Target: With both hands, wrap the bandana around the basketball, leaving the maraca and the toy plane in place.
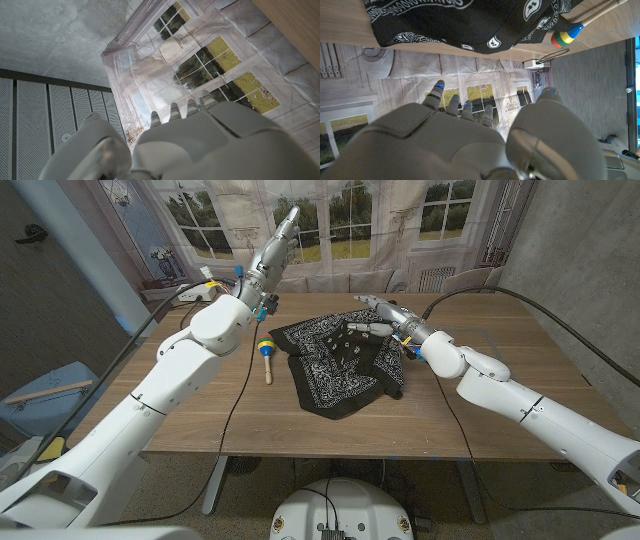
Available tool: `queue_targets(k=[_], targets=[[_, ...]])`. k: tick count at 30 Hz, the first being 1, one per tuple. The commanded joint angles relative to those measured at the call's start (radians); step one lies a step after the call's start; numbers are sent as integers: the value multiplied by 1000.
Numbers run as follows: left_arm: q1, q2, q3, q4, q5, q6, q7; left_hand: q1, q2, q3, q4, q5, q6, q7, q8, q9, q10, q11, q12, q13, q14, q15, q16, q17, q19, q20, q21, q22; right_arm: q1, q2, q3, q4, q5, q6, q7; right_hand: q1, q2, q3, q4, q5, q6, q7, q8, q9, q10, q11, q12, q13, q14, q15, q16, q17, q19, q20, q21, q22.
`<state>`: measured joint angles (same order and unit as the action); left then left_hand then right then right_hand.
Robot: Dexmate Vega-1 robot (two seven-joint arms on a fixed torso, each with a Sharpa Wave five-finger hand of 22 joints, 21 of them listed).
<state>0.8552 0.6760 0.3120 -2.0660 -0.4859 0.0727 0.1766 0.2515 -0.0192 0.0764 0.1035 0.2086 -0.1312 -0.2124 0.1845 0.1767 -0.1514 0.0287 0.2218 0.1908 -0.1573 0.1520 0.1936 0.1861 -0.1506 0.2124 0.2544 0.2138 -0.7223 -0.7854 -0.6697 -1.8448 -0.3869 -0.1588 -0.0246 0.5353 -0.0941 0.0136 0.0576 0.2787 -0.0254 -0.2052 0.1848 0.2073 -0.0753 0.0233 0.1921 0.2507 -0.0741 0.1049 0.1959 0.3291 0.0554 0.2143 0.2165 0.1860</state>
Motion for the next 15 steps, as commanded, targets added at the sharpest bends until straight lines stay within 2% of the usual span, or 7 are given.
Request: queue_targets(k=[1, 15], targets=[[21, 15, -7, -4, -35, -32, -13, -9, -4, -4, 2, 6, -8, -5, -2, 1, -2, 9, -1, 0, -7, -2, 0, 1, -4, 1, -6, 1, 24, 2, -49, -44, -92, -87, 108, 15, -1, -8, -3, 13, -10, 1, 6, 4, -39, 32, -1, 1, -20, 16, 1, -3, -3, 3, -3, 3], [22, 20, 0, 5, -47, -39, -15, -10, -1, -5, 1, 8, -5, -4, 1, 1, -2, 13, -2, 1, -5, -8, 1, 1, 1, 0, -5, 1, 79, 38, -137, -18, -249, -178, 207, 40, 10, -6, -13, 25, -41, -13, 2, 4, -58, 29, 2, 0, -21, 22, 8, -10, 5, 3, -3, 3]])
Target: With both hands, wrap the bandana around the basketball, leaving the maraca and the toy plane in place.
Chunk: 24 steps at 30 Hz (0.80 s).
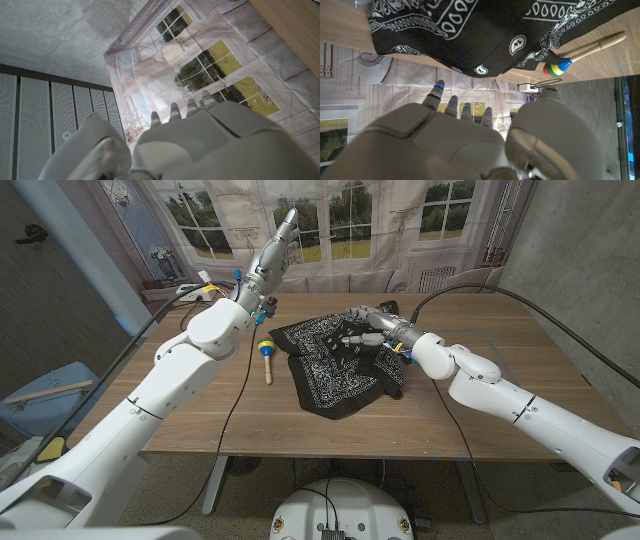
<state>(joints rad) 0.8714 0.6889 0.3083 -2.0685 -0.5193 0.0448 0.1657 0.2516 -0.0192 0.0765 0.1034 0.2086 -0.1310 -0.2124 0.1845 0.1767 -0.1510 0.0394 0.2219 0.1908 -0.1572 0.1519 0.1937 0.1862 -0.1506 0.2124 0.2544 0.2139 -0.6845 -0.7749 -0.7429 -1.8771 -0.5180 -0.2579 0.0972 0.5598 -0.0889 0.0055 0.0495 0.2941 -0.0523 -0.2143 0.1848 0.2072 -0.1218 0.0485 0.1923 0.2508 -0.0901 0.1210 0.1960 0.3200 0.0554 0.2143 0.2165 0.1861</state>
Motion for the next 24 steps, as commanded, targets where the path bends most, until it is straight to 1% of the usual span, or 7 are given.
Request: queue_targets(k=[1, 6, 13, 16, 19, 24], targets=[[5, 8, 4, 8, -16, -11, -7, -10, -1, -6, 1, 9, -4, -4, 1, 1, -2, 4, -2, 1, -5, -7, 1, 1, 1, 0, -5, 1, 46, 33, -70, 20, -129, -89, 93, 18, 6, 2, -5, 11, -16, -5, 2, 4, -13, 4, 2, 0, -4, 6, 9, -2, 5, 3, -3, 3], [3, 13, 7, 6, -16, -5, -7, -11, 1, -8, -1, 11, 7, -1, 5, 1, 7, 4, 1, 2, 3, -9, 3, 1, 10, 0, -2, 1, 71, 55, -86, 56, -145, -129, 138, 26, 9, 3, -9, 14, -16, -5, 5, 4, -16, 4, 3, -1, 0, 5, 11, -4, 7, 3, -3, 3], [-8, 10, 15, 13, -18, -5, -12, -11, 2, -8, -1, 12, 10, -3, 6, 1, 7, 4, 0, 2, 3, -10, 3, 1, 12, 0, -1, 1, 105, 66, -122, 82, -180, -178, 210, 38, 10, 2, -15, 18, -28, -5, 4, 3, -19, 4, 6, -2, 19, 4, 20, -7, 15, 3, -1, 4], [-15, 7, 19, 19, -21, -6, -16, -10, 2, -9, -2, 12, 11, -3, 6, 1, 6, 6, 0, 2, 3, -11, 2, 1, 13, 0, -1, 1, 116, 72, -140, 94, -202, -197, 230, 43, 10, 0, -17, 21, -32, -5, 5, 3, -20, 17, 8, -2, 19, 14, 20, -10, 21, 3, 1, 4], [-21, 4, 23, 26, -23, -6, -21, -10, 2, -9, -2, 12, 13, -3, 7, 1, 5, 6, -1, 2, 3, -11, 2, 1, 14, 0, -1, 1, 130, 78, -160, 104, -224, -215, 257, 49, 11, 0, -20, 23, -37, -5, 5, 3, -29, 24, 6, -2, 15, 20, 19, -12, 24, 4, 1, 4], [-27, 2, 27, 32, -23, -6, -22, -11, 3, -10, -2, 13, 19, -3, 9, 2, 5, 6, -1, 2, 3, -13, 2, 2, 14, 0, -1, 1, 160, 95, -201, 130, -275, -254, 315, 68, 18, 0, -28, 29, -59, -5, 3, 3, -51, 32, 3, -4, 38, 27, 28, -19, 45, 3, 7, 5]])
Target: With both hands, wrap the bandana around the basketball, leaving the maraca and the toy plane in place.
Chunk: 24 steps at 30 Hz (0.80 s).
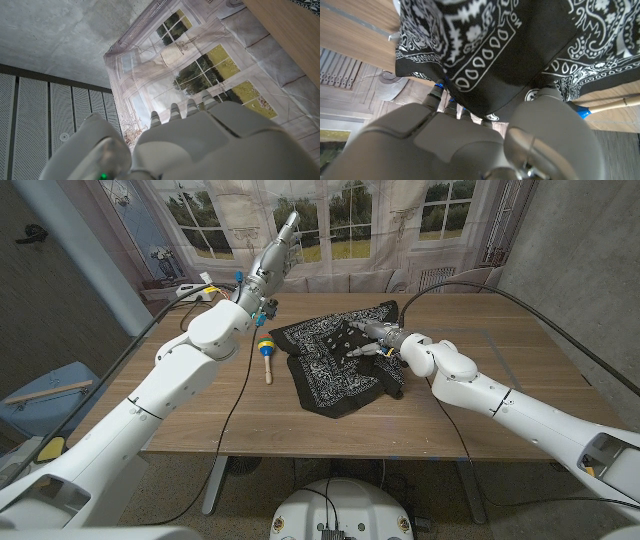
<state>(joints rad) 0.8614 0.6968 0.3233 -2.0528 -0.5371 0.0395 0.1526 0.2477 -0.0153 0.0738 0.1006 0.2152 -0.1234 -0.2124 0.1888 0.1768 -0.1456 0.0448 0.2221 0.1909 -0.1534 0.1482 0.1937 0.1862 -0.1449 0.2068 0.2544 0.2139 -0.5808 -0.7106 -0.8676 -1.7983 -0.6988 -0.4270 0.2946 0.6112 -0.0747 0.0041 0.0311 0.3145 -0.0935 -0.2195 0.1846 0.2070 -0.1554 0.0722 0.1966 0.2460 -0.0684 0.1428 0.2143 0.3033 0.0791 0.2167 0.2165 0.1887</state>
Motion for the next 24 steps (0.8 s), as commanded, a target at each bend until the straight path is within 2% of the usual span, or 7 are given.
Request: queue_targets(k=[1, 5, 9, 11, 12, 16, 24], targets=[[-17, -6, 12, 17, -6, -2, -11, -7, -1, -7, 0, 6, 12, -2, 5, 1, 0, 0, -1, 2, 0, -9, 2, 1, 8, 6, -1, 1, 61, 32, -84, 53, -108, -95, 128, 25, 7, 2, -13, 11, -26, 0, 3, 3, -22, 7, 0, 0, 30, -1, 14, -6, 37, 0, 13, 4], [-18, -6, 14, 18, -6, 1, -9, -7, 0, -7, 0, 7, 17, -3, 6, 2, 2, -2, -1, 3, 0, -10, 2, 2, 9, 6, -1, 1, 63, 39, -96, 60, -137, -109, 124, 88, 39, 2, -36, 25, -47, -1, 16, 5, 7, -32, 26, -7, 181, -85, 63, -27, 220, -2, 78, 17], [-21, -2, 16, 16, -5, 11, -6, -7, 0, -8, 0, 7, 19, -4, 6, 2, 1, 0, -1, 3, -1, -10, 2, 2, 9, 6, -1, 1, 38, 38, -72, 63, -113, -82, 52, 162, 98, 17, -63, 28, 17, -1, 40, 7, 168, -85, 79, -12, 344, -167, 126, -16, 416, -7, 151, 21], [-21, -2, 17, 17, -7, 11, -8, -7, 1, -8, 0, 7, 19, -4, 6, 2, 2, 0, -1, 3, -1, -11, 2, 2, 9, 6, -1, 1, 23, 34, -52, 64, -83, -54, 13, 192, 121, 16, -78, 17, 70, -1, 48, 6, 267, -92, 107, -12, 494, -217, 187, 3, 585, -51, 218, 18], [-21, -3, 17, 17, -7, 12, -6, -7, 1, -8, 0, 8, 19, -4, 6, 2, 0, -1, -2, 3, -1, -11, 2, 2, 9, 6, -1, 1, 14, 32, -40, 64, -65, -39, -11, 202, 134, 19, -82, 15, 85, -2, 50, 5, 313, -101, 124, -12, 543, -230, 206, 10, 629, -67, 237, 18], [-23, 1, 17, 15, -5, 19, -5, -8, 2, -8, 0, 8, 19, -5, 5, 2, -1, -2, -2, 3, -2, -10, 1, 2, 9, 6, -1, 1, -29, 20, 15, 69, 17, 40, -123, 235, 168, 35, -94, 10, 172, -1, 73, 6, 415, -100, 162, -11, 630, -241, 233, 22, 687, -100, 266, 18], [-31, 2, 19, 17, -3, 32, 1, -8, 4, -9, -1, 9, 15, -5, 3, 2, -4, -2, -4, 3, -5, -10, 0, 2, 7, 6, -3, 0, -121, -2, 130, 84, 197, 229, -342, 299, 219, 69, -125, -2, 376, 3, 132, 7, 586, -110, 236, 2, 798, -271, 288, 52, 712, -119, 293, 19]])
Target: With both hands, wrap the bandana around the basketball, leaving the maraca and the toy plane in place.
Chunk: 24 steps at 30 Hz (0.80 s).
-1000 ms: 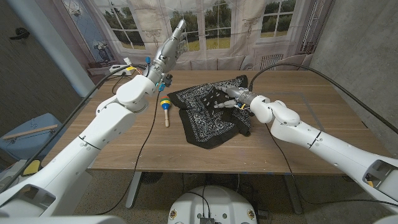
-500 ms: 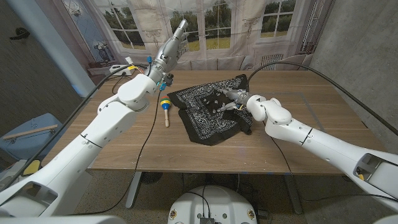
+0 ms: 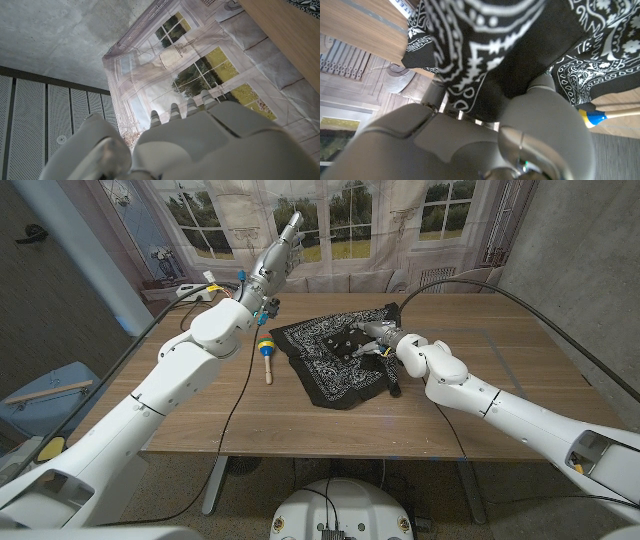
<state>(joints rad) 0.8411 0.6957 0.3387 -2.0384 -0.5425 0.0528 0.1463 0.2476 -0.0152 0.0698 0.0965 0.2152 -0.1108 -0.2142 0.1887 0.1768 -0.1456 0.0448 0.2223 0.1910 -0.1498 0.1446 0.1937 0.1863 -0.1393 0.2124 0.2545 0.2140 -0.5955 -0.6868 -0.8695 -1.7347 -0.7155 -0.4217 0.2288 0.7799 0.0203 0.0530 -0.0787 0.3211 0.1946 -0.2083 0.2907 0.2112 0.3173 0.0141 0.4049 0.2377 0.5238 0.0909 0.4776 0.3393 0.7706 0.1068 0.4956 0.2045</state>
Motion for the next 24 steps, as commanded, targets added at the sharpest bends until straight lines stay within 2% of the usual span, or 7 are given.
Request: queue_targets(k=[1, 4, 6, 12, 18, 24], targets=[[-12, 2, 5, 4, 3, 19, 8, -8, 4, -5, 3, 9, 2, -3, 3, 2, -4, -2, -4, 3, -9, -7, 0, 2, 1, 1, -3, 0, -118, -29, 147, 24, 240, 254, -297, 136, 129, 24, -18, -10, 104, -9, 31, 2, 120, -56, 30, 11, 220, -223, 31, 20, 21, -11, 16, 4], [-19, 0, 8, 9, 3, 21, 5, -8, 4, -5, 3, 9, 1, -3, 2, 2, -6, -2, -4, 4, -9, -8, -1, 2, 0, 1, -3, 0, -157, -37, 188, 30, 300, 336, -374, 139, 130, 26, -19, -12, 123, -9, 37, 2, 135, -53, 36, 12, 227, -223, 32, 24, 18, -13, 18, 4], [-24, -3, 11, 15, 1, 19, 0, -8, 5, -5, 3, 10, 0, -4, 2, 2, -7, -1, -5, 4, -10, -8, -1, 2, 0, 1, -4, 0, -183, -41, 215, 28, 341, 380, -409, 143, 130, 28, -22, -15, 134, -12, 39, 2, 136, -58, 36, 13, 216, -224, 25, 27, -5, -6, 12, 4], [-46, -9, 21, 25, 5, 21, -10, -8, 6, -6, 3, 10, -2, -4, 0, 2, -9, 1, -6, 4, -11, -8, -1, 2, -1, 1, -4, 0, -262, -53, 294, 25, 455, 522, -501, 141, 130, 28, -20, -20, 140, -13, 38, 2, 123, -57, 30, 13, 204, -221, 15, 30, -10, -5, 13, 4], [-67, -15, 33, 33, 7, 24, -24, -8, 7, -6, 2, 11, -4, -4, -1, 2, -11, 0, -7, 4, -12, -8, -2, 2, -2, 0, -5, 0, -317, -53, 351, 36, 516, 640, -563, 152, 134, 35, -26, -24, 145, -13, 37, 1, 122, -59, 27, 14, 206, -227, 14, 37, -5, -23, 20, 5], [-77, -17, 40, 32, 11, 31, -25, -8, 8, -6, 2, 11, -6, -4, -1, 2, -12, 0, -7, 4, -14, -7, -2, 2, -2, 0, -5, 0, -369, -61, 403, 28, 556, 699, -590, 155, 132, 36, -28, -27, 156, -13, 39, 1, 121, -60, 26, 14, 206, -233, 13, 40, -7, -35, 22, 5]])
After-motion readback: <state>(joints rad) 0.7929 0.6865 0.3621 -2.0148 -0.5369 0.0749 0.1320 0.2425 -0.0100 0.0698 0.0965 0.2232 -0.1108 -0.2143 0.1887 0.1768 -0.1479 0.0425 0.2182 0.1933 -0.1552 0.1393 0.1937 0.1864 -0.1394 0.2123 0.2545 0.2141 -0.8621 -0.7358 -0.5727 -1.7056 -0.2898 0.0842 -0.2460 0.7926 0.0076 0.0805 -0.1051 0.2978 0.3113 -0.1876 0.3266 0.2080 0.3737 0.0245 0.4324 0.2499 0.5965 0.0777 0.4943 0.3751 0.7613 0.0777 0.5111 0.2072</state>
